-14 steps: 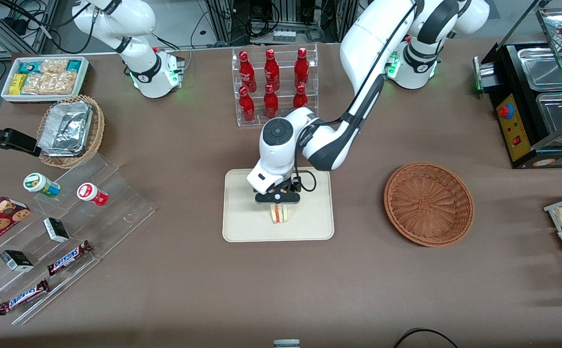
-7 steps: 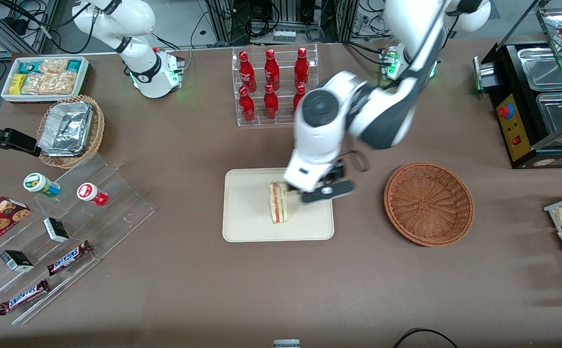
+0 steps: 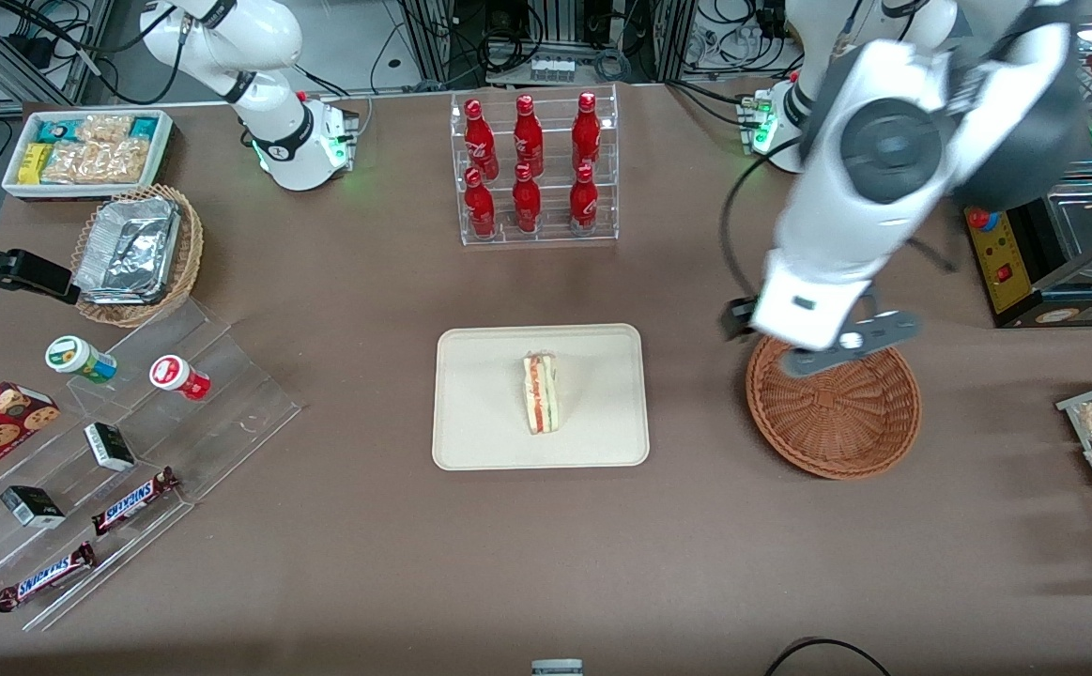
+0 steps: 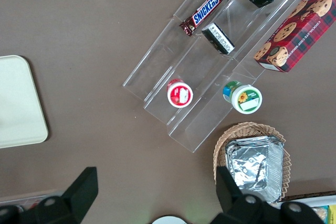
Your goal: Place sandwich from basket to tray
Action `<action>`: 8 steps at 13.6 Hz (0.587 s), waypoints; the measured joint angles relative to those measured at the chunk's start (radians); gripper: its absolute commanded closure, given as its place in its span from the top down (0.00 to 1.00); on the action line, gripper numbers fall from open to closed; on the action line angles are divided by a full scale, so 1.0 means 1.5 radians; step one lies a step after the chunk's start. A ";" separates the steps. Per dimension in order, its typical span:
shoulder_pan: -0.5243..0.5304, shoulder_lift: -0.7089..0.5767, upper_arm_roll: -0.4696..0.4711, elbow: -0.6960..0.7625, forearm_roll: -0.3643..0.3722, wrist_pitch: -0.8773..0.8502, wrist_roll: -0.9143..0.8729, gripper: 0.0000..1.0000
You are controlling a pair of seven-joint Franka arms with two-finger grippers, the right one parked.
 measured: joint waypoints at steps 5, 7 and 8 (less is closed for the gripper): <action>0.082 -0.049 0.000 -0.004 0.000 -0.062 0.131 0.99; 0.113 -0.068 0.000 -0.009 -0.001 -0.079 0.184 0.99; 0.127 -0.078 0.000 -0.012 -0.002 -0.089 0.212 0.99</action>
